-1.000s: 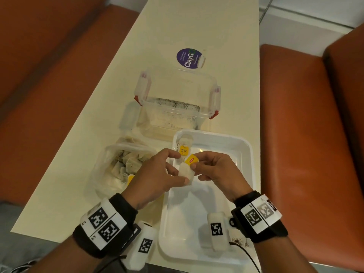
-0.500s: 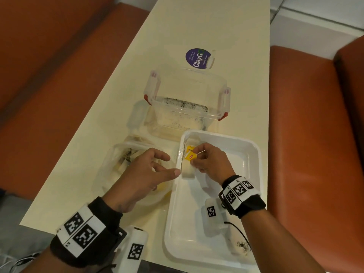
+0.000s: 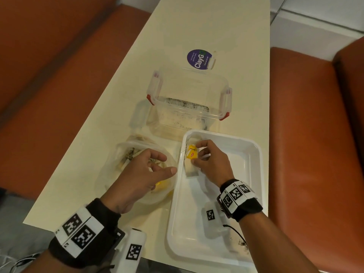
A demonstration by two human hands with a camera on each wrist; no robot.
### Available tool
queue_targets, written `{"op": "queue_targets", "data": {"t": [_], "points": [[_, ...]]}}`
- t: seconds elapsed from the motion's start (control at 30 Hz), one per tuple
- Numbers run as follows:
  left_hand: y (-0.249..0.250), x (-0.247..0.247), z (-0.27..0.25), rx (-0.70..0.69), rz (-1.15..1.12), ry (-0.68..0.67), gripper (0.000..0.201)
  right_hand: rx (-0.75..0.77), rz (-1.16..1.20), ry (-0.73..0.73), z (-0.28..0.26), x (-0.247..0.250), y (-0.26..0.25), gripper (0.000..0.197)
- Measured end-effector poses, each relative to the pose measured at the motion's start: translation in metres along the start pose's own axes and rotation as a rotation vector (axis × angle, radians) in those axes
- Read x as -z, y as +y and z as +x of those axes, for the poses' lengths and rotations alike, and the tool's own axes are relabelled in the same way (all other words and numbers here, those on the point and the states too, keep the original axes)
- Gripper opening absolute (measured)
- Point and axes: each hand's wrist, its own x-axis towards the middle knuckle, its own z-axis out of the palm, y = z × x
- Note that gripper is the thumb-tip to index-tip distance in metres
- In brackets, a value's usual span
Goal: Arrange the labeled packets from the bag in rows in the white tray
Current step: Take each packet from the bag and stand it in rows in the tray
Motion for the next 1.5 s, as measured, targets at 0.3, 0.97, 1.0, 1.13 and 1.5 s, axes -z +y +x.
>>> {"op": "queue_targets", "data": {"t": [0.3, 0.97, 1.0, 1.13, 1.5], "points": [[-0.005, -0.001, -0.004, -0.014, 0.041, -0.005, 0.033, 0.058, -0.305, -0.005, 0.001, -0.002, -0.008, 0.014], [0.01, -0.111, 0.003, -0.473, 1.882, -0.387, 0.029, 0.096, -0.334, 0.07, -0.007, 0.003, -0.009, 0.016], [0.009, -0.11, 0.005, -0.468, 1.896, -0.395, 0.03, 0.094, -0.31, 0.064, -0.007, 0.004, -0.008, 0.016], [0.011, -0.108, 0.007, -0.454, 1.918, -0.37, 0.029, 0.086, -0.232, 0.049, -0.009, 0.001, -0.007, 0.013], [0.013, -0.106, 0.01, -0.398, 1.884, -0.328, 0.028, 0.008, -0.034, 0.039, -0.008, -0.001, -0.011, 0.016]]}}
